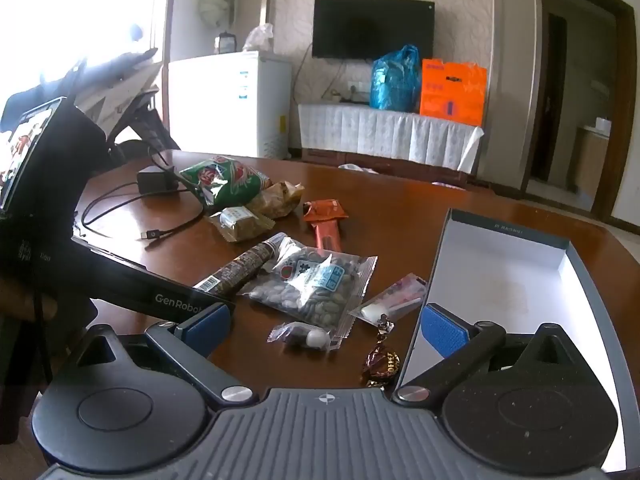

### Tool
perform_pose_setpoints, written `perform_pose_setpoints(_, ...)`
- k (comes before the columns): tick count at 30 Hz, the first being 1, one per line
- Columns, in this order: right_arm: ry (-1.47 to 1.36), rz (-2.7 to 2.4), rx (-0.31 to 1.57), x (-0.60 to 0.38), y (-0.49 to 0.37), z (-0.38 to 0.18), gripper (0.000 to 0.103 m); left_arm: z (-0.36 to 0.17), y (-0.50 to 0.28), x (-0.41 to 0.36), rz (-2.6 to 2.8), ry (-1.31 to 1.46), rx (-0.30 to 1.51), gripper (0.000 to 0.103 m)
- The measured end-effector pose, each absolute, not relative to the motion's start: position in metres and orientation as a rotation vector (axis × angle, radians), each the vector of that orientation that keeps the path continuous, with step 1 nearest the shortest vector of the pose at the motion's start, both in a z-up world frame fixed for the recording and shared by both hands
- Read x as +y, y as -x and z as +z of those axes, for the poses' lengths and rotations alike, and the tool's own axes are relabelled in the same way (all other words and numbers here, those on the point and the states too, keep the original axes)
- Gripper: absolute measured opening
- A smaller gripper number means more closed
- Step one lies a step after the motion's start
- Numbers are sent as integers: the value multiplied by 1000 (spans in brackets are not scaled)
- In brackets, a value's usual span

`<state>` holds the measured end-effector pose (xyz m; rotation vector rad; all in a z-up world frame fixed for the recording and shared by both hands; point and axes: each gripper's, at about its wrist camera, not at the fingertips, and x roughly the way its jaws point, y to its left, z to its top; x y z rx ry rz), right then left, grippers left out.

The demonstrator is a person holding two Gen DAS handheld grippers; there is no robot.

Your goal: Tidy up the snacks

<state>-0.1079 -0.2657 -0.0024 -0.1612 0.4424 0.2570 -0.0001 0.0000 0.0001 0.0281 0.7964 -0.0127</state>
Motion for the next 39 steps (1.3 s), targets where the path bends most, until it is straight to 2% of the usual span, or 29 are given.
perform_pose_setpoints(39, 157, 259, 442, -267, 107, -3, 103, 0, 0, 0, -13, -29, 803, 98)
